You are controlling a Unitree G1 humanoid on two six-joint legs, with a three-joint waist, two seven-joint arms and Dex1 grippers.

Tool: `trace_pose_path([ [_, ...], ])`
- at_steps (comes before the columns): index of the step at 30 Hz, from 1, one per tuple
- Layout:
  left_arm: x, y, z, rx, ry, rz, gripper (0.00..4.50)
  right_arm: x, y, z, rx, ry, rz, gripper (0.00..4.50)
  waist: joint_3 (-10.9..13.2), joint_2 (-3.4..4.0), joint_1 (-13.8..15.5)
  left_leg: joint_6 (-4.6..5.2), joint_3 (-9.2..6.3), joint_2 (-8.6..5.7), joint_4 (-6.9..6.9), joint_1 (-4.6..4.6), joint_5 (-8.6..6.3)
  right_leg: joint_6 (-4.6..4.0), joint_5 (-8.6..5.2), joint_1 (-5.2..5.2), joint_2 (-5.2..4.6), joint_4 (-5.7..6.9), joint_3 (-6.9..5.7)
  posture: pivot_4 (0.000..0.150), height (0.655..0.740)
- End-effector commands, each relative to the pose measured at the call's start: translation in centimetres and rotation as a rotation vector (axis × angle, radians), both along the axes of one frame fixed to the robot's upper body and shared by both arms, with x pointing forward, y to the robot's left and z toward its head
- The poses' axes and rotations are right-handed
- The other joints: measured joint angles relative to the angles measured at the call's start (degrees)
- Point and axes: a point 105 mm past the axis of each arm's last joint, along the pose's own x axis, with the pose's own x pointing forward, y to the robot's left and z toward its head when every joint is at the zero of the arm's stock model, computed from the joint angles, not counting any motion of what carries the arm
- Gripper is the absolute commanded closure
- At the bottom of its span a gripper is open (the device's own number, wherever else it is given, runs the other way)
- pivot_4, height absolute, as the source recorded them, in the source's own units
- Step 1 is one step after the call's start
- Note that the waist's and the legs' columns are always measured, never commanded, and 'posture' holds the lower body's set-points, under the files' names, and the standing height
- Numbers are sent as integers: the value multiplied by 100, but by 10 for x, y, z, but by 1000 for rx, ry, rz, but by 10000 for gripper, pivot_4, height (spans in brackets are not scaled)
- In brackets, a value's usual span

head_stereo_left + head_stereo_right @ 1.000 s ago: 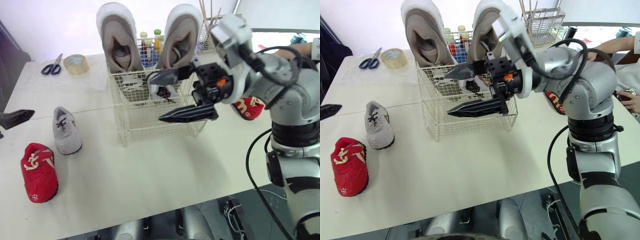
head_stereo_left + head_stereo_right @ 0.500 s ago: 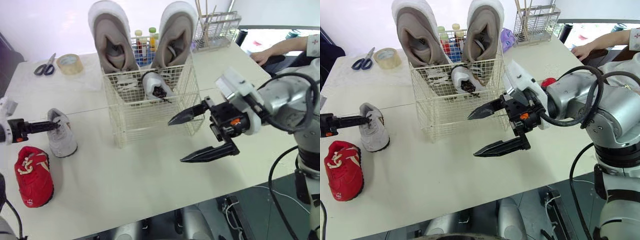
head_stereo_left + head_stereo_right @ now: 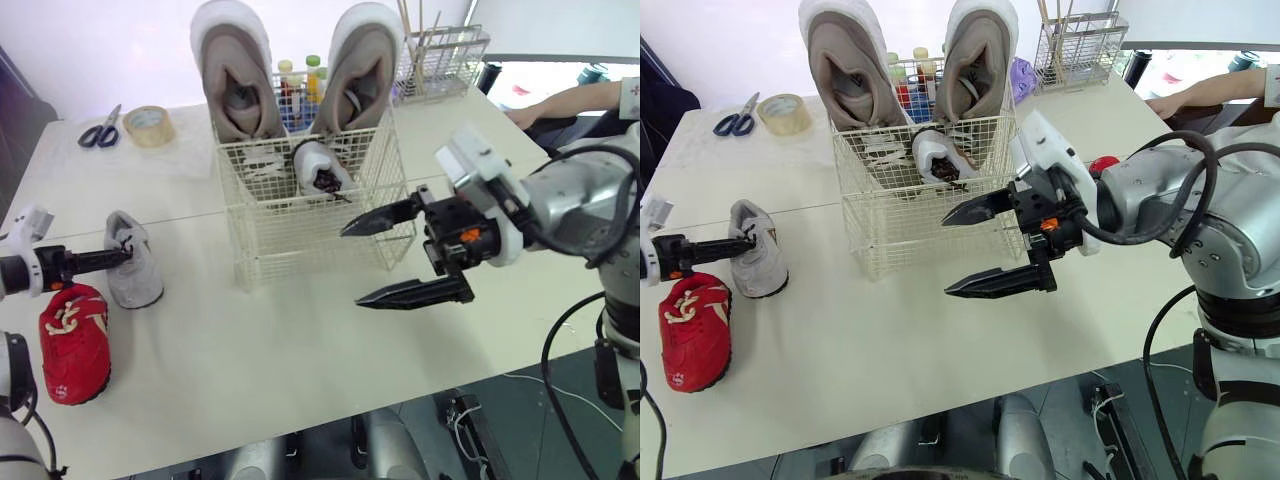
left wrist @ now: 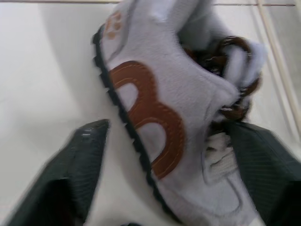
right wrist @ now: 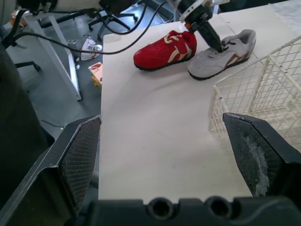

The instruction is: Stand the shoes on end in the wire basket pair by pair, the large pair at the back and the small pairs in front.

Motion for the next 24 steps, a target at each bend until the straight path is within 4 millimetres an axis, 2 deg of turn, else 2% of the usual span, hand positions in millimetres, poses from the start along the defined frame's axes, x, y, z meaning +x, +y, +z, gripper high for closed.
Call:
trace_pose_path([
  [1, 2, -8, -20, -27, 37, 12, 22032, 4, -4, 13, 13, -68, -22, 0, -7, 10, 5, 2, 5, 0, 0, 5, -1, 0, 0, 1, -5, 3, -2, 1500, 7400],
  [2, 3, -10, -22, -36, 37, 14, 28184, 6, -6, 14, 13, -71, -33, 0, -9, 13, 7, 4, 9, 0, 0, 8, -1, 1, 1, 5, -8, 5, -3, 1500, 7400],
  [5, 5, -8, -22, -47, 16, 39, 42567, 9, -10, 16, 18, -73, -51, 0, -12, 17, -10, 15, 16, 0, 1, 14, 5, 3, 2, 2, -11, 13, -5, 1500, 7400],
  [6, 5, -5, -19, -54, -4, 64, 44370, 10, -10, 17, 22, -73, -57, 0, -12, 16, -21, 16, 17, 0, 1, 16, 6, 5, 3, 1, -11, 16, -4, 1500, 7400],
  [11, 5, 15, 19, -116, -151, 163, 44370, 16, -14, 18, 33, -77, -95, 0, -11, 13, -56, 18, 24, 4, -1, 15, 7, 23, 13, -13, -12, 24, -10, 1500, 7400],
  [14, -2, 21, 48, -136, -220, 161, 44370, 20, -14, 18, 48, -81, -105, 0, -10, 0, -52, 18, 24, 4, 0, 10, 7, 23, 13, -17, -12, 23, -14, 1500, 7400],
  [17, -11, 24, 67, -143, -258, 144, 44370, 24, -12, 17, 68, -83, -100, 0, -11, -9, -43, 13, 24, 4, 0, 7, 4, 23, 13, -15, -15, 19, -18, 1500, 7400],
  [21, -20, 24, 61, -134, -232, 138, 44370, 31, -6, 14, 85, -87, -85, 0, -13, -7, -31, 3, 25, 4, 1, 10, -2, 23, 13, -9, -18, 15, -17, 1500, 7400],
  [24, -19, 24, 55, -111, -252, 154, 44370, 31, -4, 14, 96, -92, -66, 0, -13, -8, -24, 3, 24, 4, 1, 10, -2, 22, 13, -12, -18, 19, -18, 1500, 7400],
])
